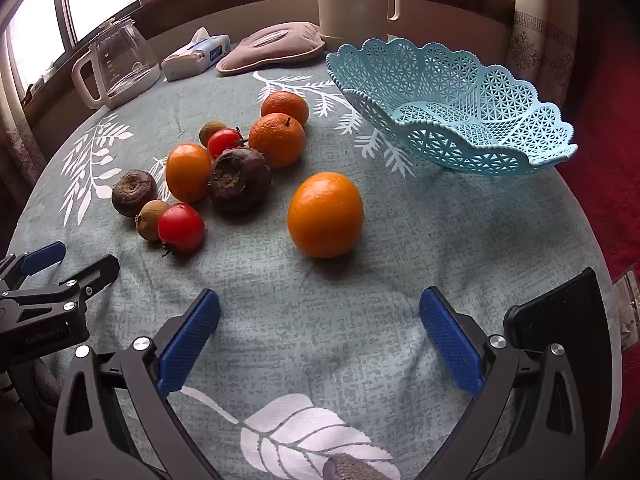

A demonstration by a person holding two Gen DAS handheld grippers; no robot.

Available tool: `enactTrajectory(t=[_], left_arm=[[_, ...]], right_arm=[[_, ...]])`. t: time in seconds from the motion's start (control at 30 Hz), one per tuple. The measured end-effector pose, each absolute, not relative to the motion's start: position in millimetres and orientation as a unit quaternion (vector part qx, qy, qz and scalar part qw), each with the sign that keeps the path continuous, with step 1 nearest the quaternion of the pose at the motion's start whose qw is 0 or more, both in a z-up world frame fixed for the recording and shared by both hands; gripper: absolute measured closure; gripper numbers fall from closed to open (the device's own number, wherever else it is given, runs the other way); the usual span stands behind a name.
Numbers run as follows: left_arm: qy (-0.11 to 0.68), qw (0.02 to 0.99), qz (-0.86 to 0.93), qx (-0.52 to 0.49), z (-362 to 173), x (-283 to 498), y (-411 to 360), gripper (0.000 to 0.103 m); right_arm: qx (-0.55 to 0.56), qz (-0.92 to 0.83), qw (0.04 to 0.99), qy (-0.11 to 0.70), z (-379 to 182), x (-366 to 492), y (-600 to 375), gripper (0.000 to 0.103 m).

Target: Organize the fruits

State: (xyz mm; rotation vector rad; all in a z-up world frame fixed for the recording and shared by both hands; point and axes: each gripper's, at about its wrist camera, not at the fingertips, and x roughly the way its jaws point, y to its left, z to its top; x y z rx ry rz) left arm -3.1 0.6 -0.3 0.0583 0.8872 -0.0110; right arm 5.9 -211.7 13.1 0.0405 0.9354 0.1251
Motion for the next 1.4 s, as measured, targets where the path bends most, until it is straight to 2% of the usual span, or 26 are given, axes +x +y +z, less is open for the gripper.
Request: enactTrajectory(t=[1.4], left_arm=[[0.446,0.895,-0.008,0.025,0.9,7.5,-0.1,0.005]], right_arm=[[0.020,0.061,0.890,0.452,12.1,6.6,-211.4,0.002]])
